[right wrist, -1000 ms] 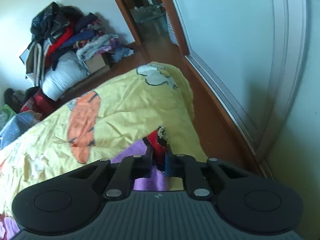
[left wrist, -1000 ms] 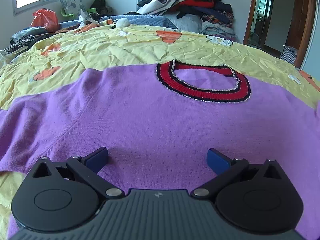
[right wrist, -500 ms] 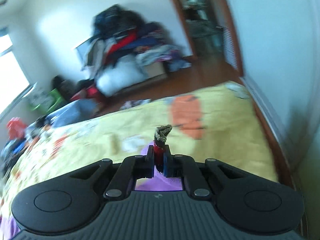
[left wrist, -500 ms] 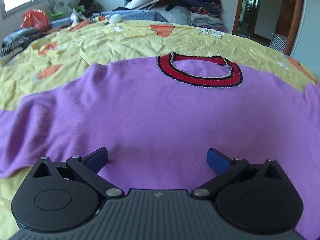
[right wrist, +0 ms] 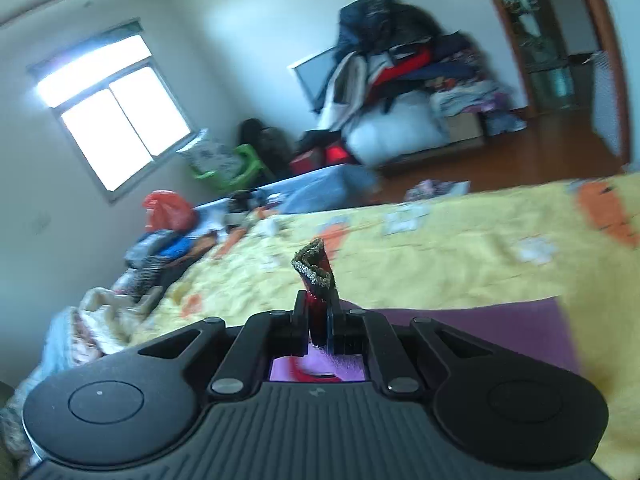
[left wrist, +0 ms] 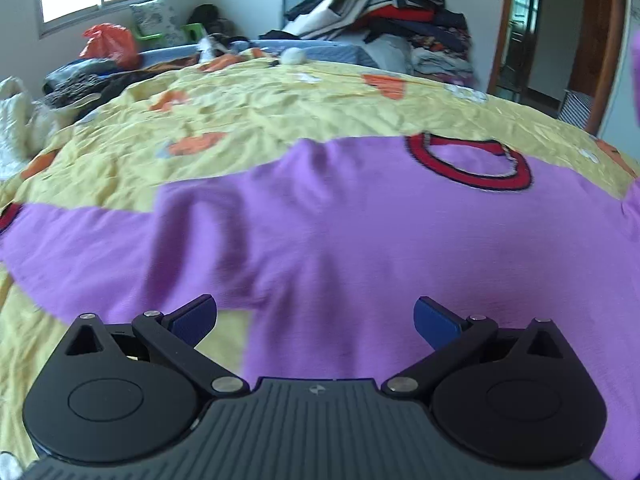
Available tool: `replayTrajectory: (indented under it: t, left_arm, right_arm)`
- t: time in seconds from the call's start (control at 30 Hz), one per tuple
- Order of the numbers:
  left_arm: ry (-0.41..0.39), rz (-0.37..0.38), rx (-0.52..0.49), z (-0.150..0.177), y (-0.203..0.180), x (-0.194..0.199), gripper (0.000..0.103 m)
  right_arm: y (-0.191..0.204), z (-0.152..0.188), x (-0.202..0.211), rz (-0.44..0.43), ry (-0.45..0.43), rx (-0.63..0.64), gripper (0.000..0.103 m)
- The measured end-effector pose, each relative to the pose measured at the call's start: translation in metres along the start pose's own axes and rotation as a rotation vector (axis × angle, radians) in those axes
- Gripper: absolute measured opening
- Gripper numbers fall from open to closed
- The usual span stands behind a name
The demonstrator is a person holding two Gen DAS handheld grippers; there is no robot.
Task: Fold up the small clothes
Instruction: 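Carry the sleeve across the sweater body and release it with the right gripper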
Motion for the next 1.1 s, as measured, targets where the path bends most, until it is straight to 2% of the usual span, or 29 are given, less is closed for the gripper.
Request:
replayTrajectory:
  t: [0.13, 0.27, 0.5, 0.57, 0.6, 0.67, 0.7, 0.73, 0.87, 0.9, 0.93, 1.0, 1.03, 1.1]
  left_arm:
    - [-0.005, -0.01, 0.015, -0.006, 0.026, 0.008, 0.103]
    - [-0.015, -0.037, 0.022, -0.012, 0.048, 0.015, 0.103]
    - [-0.005, -0.078, 0.038, -0.013, 0.073, 0.016, 0.103]
    - [0.001, -0.086, 0.04, -0.011, 0.076, 0.015, 0.103]
    - [0.006, -0.089, 0.042, -0.01, 0.076, 0.014, 0.103]
    - [0.016, -0.094, 0.043, -0.009, 0.075, 0.013, 0.103]
    - [0.022, -0.098, 0.043, -0.008, 0.074, 0.012, 0.103]
    - [0.027, -0.097, 0.044, -0.008, 0.073, 0.011, 0.103]
    - [0.039, -0.049, 0.08, -0.012, 0.062, 0.008, 0.103]
    - [0.046, -0.024, 0.098, -0.014, 0.058, 0.007, 0.103]
    - [0.054, 0.012, 0.121, -0.016, 0.053, 0.005, 0.103]
    - [0.06, 0.101, 0.175, -0.022, 0.038, 0.002, 0.103]
    - [0.073, 0.15, 0.205, -0.024, 0.03, -0.001, 0.103]
    - [0.102, 0.259, 0.269, -0.03, 0.012, -0.009, 0.103]
  right_arm:
    - [0.055, 0.026, -0.059, -0.081, 0.032, -0.038, 0.007]
    - [0.1, 0.075, -0.119, -0.114, 0.12, -0.038, 0.007]
    - [0.142, 0.156, -0.19, -0.13, 0.254, -0.028, 0.007]
    - [0.157, 0.175, -0.205, -0.134, 0.281, 0.022, 0.008]
    - [0.166, 0.183, -0.21, -0.155, 0.298, 0.052, 0.011]
    - [0.176, 0.202, -0.222, -0.154, 0.359, 0.08, 0.032]
    - [0.177, 0.208, -0.223, -0.138, 0.384, 0.09, 0.063]
    - [0.176, 0.208, -0.217, -0.125, 0.375, 0.105, 0.079]
    - [0.149, 0.179, -0.16, -0.059, 0.247, 0.186, 0.083]
    - [0.134, 0.171, -0.141, -0.027, 0.21, 0.218, 0.088]
    - [0.121, 0.164, -0.129, 0.002, 0.195, 0.256, 0.098]
    - [0.083, 0.16, -0.109, 0.085, 0.204, 0.372, 0.101]
    - [0.061, 0.161, -0.103, 0.138, 0.232, 0.391, 0.101]
    - [0.018, 0.165, -0.096, 0.166, 0.282, 0.362, 0.101]
Point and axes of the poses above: each gripper's, at about its wrist camera, not at the fingertips, and x roughly against the way its jaws point, y to its left, z to its underside, the point moved 10 cm from there along -x, roughly the way its jaws point, and after that the axes turned 15 degrees about x, right-handed, at the moved point
